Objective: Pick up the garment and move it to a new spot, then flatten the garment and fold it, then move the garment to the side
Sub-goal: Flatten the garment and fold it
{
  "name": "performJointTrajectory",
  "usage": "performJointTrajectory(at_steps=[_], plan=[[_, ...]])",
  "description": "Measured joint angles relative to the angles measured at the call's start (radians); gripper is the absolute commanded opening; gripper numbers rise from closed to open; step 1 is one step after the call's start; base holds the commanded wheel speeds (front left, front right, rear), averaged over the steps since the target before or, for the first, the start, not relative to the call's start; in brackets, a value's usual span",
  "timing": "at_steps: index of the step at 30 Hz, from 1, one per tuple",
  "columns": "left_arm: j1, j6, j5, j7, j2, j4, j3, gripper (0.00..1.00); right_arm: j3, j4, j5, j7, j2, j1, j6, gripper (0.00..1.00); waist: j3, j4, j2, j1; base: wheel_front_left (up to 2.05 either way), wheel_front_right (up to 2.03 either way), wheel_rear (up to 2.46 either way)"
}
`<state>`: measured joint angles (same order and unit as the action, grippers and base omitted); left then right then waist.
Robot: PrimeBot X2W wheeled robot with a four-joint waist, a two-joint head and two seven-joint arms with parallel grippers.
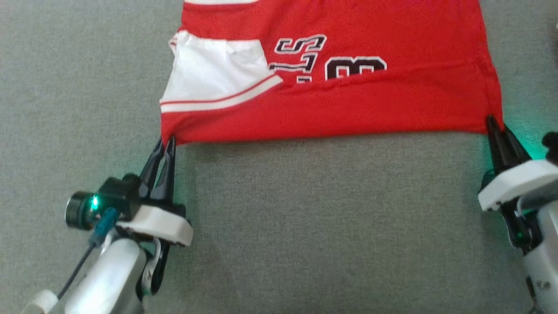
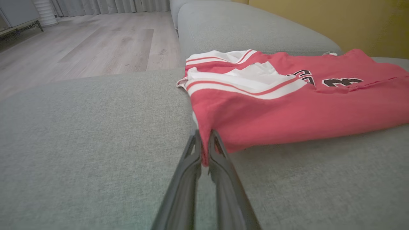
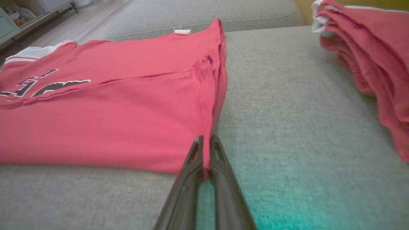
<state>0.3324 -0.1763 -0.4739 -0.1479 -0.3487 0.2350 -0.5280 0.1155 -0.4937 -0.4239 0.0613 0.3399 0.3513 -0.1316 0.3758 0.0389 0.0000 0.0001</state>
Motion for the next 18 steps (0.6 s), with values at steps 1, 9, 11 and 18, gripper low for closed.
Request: performJointTrajectory(at_steps=[1,9,11,18], plan=[[-0.013,-0.002,0.0,-0.003,-0.002,-0.007,-0.002,0.0,-0.003,0.01,0.0,0.0,0.003,-0.015,0.0,0.0,-0.007,-0.002,0.0,-0.0001,0.0,0.0,0.0],[-0.157,-0.029,-0.002,-0.004,-0.033,-0.081,-0.017,0.0,-0.02,0.077,-0.008,-0.01,0.017,-0.133,0.0,0.0,-0.062,-0.02,0.0,-0.0001,0.0,0.0,0.0],[-0.204,-0.036,-0.011,-0.004,-0.043,-0.104,-0.019,0.0,-0.023,0.092,-0.008,-0.01,0.017,-0.164,0.0,0.0,-0.08,-0.026,0.0,-0.0001,0.0,0.0,0.0],[-0.315,-0.054,-0.021,0.007,-0.062,-0.168,-0.038,0.0,-0.05,0.151,-0.005,-0.01,0.016,-0.287,0.0,0.0,-0.136,-0.034,0.0,-0.0002,0.0,0.0,0.0]])
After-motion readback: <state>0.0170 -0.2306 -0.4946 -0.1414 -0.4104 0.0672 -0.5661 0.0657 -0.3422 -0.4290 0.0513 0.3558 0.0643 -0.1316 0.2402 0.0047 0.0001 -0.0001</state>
